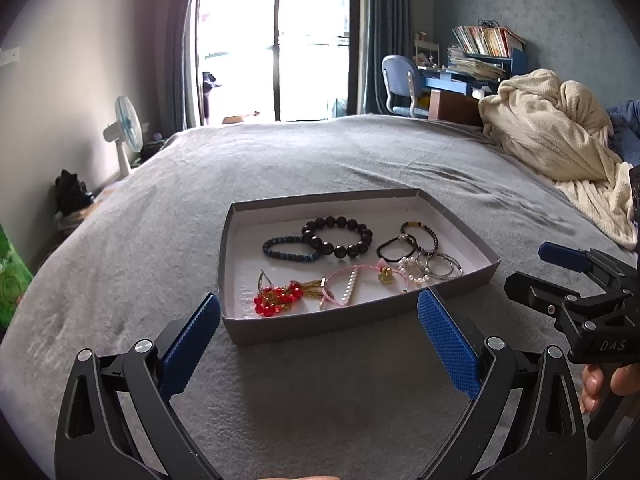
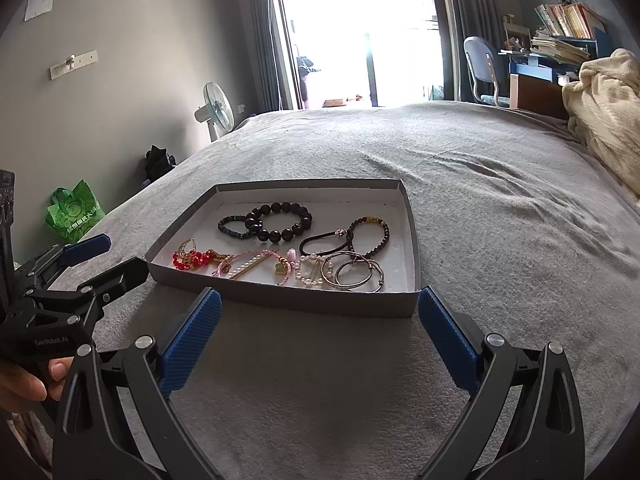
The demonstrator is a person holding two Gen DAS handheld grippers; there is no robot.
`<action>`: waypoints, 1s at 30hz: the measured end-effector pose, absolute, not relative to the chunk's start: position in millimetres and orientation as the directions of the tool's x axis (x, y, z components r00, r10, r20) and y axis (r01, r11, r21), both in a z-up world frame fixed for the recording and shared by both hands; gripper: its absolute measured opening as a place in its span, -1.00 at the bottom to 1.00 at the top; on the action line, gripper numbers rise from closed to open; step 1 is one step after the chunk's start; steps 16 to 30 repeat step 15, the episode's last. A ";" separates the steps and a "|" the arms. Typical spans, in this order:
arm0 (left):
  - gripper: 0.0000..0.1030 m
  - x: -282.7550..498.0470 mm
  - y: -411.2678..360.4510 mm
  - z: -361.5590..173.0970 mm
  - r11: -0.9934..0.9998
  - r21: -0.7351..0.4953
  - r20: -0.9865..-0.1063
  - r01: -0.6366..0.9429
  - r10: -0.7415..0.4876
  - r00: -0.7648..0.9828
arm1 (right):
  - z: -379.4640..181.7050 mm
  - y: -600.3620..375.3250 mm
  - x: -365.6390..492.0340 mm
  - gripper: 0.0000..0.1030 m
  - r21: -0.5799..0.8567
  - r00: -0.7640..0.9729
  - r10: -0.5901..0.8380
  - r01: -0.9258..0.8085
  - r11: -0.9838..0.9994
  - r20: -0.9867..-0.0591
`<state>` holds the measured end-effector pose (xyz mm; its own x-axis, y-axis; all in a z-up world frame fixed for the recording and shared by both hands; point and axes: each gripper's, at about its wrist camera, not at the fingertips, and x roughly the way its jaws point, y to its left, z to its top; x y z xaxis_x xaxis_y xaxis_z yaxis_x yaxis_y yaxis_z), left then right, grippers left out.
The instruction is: Organize jewelry
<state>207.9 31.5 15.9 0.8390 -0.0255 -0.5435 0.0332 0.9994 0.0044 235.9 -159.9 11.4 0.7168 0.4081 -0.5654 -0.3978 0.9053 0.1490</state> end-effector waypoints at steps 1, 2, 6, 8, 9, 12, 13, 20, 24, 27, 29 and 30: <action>0.90 207.9 31.4 16.0 0.999 0.005 -0.543 0.035 -0.027 0.839 | 11.6 -159.7 235.9 0.89 0.148 0.717 0.408 -0.398 0.905 -0.565; 0.90 208.2 31.1 16.1 0.999 0.005 -0.544 0.036 -0.027 0.839 | 11.6 -159.6 236.0 0.89 0.148 0.717 0.408 -0.398 0.905 -0.566; 0.90 208.9 30.6 14.9 0.999 0.007 -0.550 0.037 -0.027 0.835 | 11.7 -159.3 235.7 0.89 0.150 0.716 0.409 -0.399 0.905 -0.566; 0.90 208.9 30.4 15.0 0.999 0.007 -0.551 0.038 -0.027 0.834 | 11.9 -159.3 235.9 0.89 0.151 0.715 0.410 -0.399 0.904 -0.566; 0.90 208.7 30.4 14.9 0.999 0.008 -0.550 0.037 -0.027 0.835 | 11.7 -159.5 236.1 0.89 0.151 0.716 0.410 -0.399 0.905 -0.566; 0.90 208.3 30.6 14.5 0.999 0.010 -0.549 0.039 -0.027 0.835 | 11.3 -159.9 236.6 0.89 0.152 0.715 0.410 -0.398 0.905 -0.567; 0.90 208.4 30.3 14.3 0.999 0.012 -0.549 0.038 -0.025 0.836 | 11.1 -159.7 236.9 0.89 0.152 0.714 0.410 -0.398 0.905 -0.568; 0.90 208.5 30.4 14.3 0.999 0.009 -0.551 0.038 -0.027 0.834 | 11.0 -159.5 237.0 0.89 0.150 0.714 0.409 -0.399 0.904 -0.568; 0.90 208.5 30.4 14.3 0.999 0.009 -0.551 0.038 -0.027 0.834 | 11.0 -159.5 237.0 0.89 0.150 0.714 0.409 -0.399 0.904 -0.568; 0.90 208.5 30.4 14.3 0.999 0.009 -0.551 0.038 -0.027 0.834 | 11.0 -159.5 237.0 0.89 0.150 0.714 0.409 -0.399 0.904 -0.568; 0.90 208.5 30.4 14.3 0.999 0.009 -0.551 0.038 -0.027 0.834 | 11.0 -159.5 237.0 0.89 0.150 0.714 0.409 -0.399 0.904 -0.568; 0.90 208.5 30.4 14.3 0.999 0.009 -0.551 0.038 -0.027 0.834 | 11.0 -159.5 237.0 0.89 0.150 0.714 0.409 -0.399 0.904 -0.568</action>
